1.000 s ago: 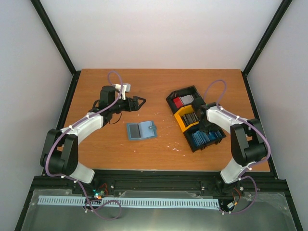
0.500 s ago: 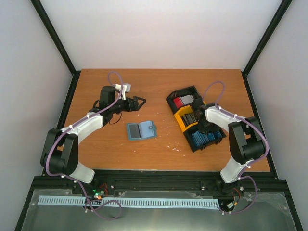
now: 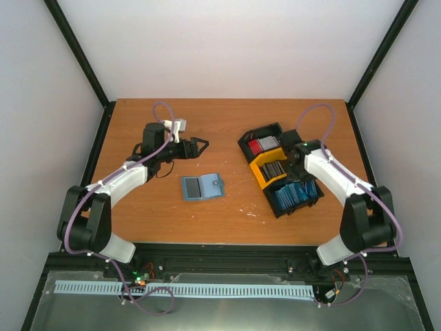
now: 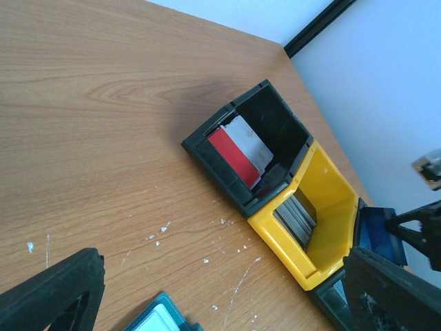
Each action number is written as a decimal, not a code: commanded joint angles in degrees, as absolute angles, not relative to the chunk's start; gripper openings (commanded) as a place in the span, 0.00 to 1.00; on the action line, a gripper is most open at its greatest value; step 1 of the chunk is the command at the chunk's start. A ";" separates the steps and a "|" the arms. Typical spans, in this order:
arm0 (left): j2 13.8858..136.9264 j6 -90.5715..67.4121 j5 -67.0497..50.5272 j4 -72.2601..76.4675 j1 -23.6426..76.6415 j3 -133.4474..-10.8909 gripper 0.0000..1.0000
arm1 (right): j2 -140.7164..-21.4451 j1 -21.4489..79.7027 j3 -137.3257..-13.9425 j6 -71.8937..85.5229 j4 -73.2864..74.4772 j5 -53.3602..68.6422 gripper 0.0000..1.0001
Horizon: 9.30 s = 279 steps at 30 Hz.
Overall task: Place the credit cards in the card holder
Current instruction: Pick up the credit card from the storage box, then insert the credit card into the card holder.
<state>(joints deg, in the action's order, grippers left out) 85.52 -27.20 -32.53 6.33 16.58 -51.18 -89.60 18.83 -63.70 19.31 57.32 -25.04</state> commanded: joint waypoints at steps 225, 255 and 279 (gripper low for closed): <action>93.28 -53.65 -29.40 -9.79 19.31 -40.39 0.59 | -116.15 44.47 -67.05 29.44 18.19 14.51 0.27; 96.94 -54.88 -34.61 -5.28 21.43 -44.77 0.60 | -105.50 42.19 -61.62 31.32 15.82 10.65 0.32; 95.63 -53.79 -38.50 -4.15 22.25 -44.88 0.56 | -102.30 42.19 -58.90 30.74 8.67 20.28 0.23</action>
<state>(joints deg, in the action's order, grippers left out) 95.72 -53.82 -34.68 -7.16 21.65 -44.73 -103.42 42.39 -59.51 30.87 11.46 17.56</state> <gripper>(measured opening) 0.549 0.244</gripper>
